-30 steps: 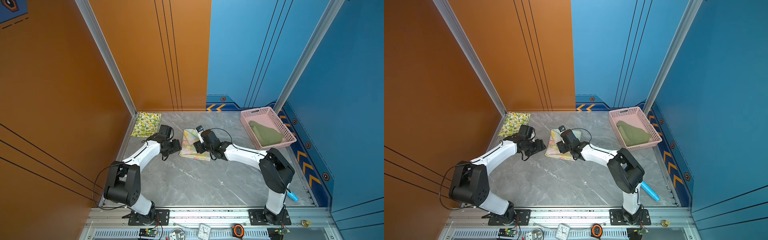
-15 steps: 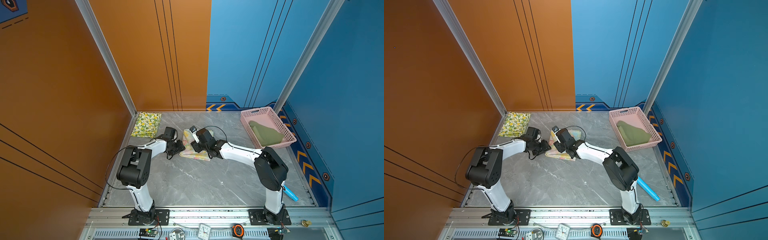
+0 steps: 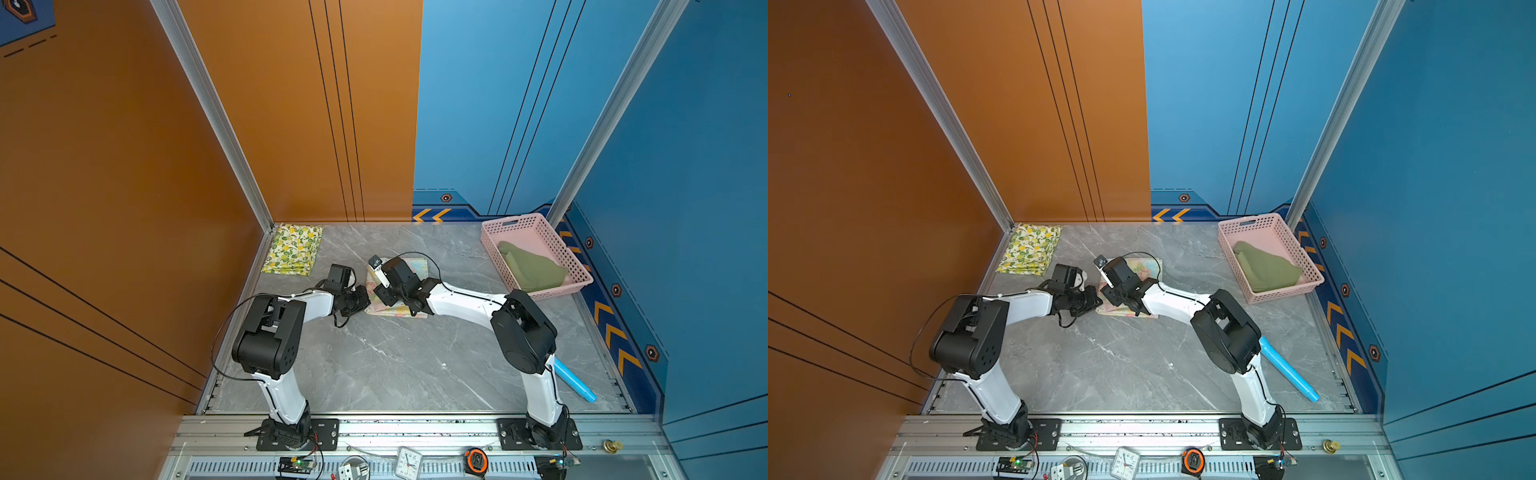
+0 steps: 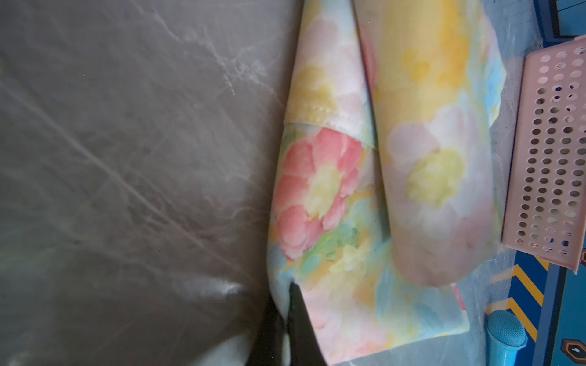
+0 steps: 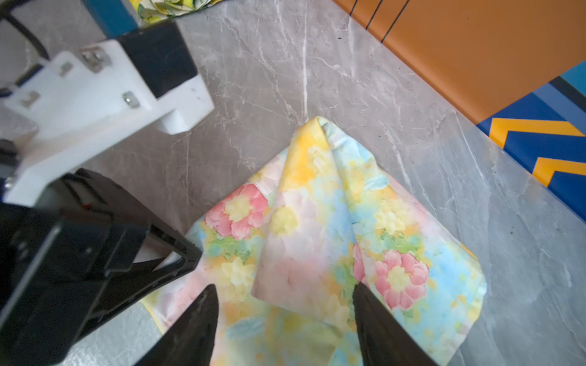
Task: Fold and stack skirts
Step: Smooth out the skirt at the center of the table.
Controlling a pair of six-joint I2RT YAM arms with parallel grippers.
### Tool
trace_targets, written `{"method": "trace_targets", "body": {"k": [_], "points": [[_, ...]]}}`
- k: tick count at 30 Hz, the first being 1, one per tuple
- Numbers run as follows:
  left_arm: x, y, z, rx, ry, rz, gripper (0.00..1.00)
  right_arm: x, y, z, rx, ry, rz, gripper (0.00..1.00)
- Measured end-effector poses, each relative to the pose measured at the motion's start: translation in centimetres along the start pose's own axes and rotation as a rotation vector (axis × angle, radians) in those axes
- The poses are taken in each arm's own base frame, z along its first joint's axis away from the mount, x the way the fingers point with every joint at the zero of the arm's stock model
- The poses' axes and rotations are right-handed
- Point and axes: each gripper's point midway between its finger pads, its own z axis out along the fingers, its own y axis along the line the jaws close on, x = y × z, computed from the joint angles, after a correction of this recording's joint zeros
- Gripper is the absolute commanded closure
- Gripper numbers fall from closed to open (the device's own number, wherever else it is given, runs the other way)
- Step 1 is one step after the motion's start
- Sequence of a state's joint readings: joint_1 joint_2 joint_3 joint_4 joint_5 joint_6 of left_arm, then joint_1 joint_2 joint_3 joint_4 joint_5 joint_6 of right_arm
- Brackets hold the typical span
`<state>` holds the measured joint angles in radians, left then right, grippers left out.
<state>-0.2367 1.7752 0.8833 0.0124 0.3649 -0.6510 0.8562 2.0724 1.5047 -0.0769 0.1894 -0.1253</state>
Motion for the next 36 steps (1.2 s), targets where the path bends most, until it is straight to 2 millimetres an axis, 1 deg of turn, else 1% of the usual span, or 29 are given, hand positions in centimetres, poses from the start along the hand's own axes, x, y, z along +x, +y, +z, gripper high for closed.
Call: {"method": "trace_targets", "body": {"k": [2,5,7,11,12,15,18,21,23,24,25,28,31,33,34,36], "points": [[0.2,0.0,-0.1,0.001,0.001,-0.005,1.0,0.3,0.8,0.6,0.007,0.011,-0.043,0.32],[0.5,0.2,-0.3,0.0,0.004,-0.013,1.0,1.3,1.7,1.5,0.036,0.04,-0.106,0.33],[0.7,0.3,-0.5,0.0,0.005,-0.015,1.0,2.0,1.4,2.0,0.066,0.06,-0.139,0.33],[0.9,-0.2,-0.9,0.009,0.0,-0.012,1.0,3.3,0.8,3.0,0.125,0.094,-0.185,0.35],[0.9,-0.2,-1.0,0.011,-0.002,-0.012,1.0,3.6,0.6,3.3,0.139,0.102,-0.196,0.38],[1.2,-0.2,-1.2,0.012,0.0,-0.012,1.0,3.8,0.1,3.9,0.18,0.113,-0.213,0.59],[1.8,-0.3,-1.3,0.012,0.007,-0.007,1.0,3.3,-0.4,4.3,0.206,0.103,-0.196,0.75],[2.6,-0.2,-1.6,0.012,0.014,-0.003,1.0,2.8,-1.1,4.3,0.215,0.092,-0.157,0.89],[3.1,0.0,-1.9,0.012,0.016,-0.002,1.0,2.4,-1.8,4.4,0.21,0.082,-0.122,0.96],[3.3,0.0,-2.1,0.013,0.016,-0.001,1.0,2.2,-2.2,4.4,0.203,0.077,-0.093,0.98],[3.5,0.1,-2.2,0.013,0.016,0.0,1.0,2.1,-2.4,4.4,0.192,0.076,-0.074,0.99],[4.4,0.3,-2.7,0.014,0.02,0.006,1.0,1.6,-3.7,4.4,0.129,0.069,0.056,1.0],[5.3,0.2,-3.2,0.02,0.022,0.016,1.0,1.4,-6.6,4.3,0.059,0.061,0.261,0.99],[5.3,-0.4,-3.6,0.043,0.003,0.035,1.0,2.3,-8.8,4.5,-0.003,0.075,0.426,0.95],[5.0,-0.9,-3.9,0.06,-0.014,0.047,1.0,2.9,-9.4,4.5,-0.031,0.092,0.489,0.9],[4.5,-2.2,-4.6,0.097,-0.05,0.077,1.0,4.1,-10.3,4.5,-0.075,0.129,0.605,0.74]]}}
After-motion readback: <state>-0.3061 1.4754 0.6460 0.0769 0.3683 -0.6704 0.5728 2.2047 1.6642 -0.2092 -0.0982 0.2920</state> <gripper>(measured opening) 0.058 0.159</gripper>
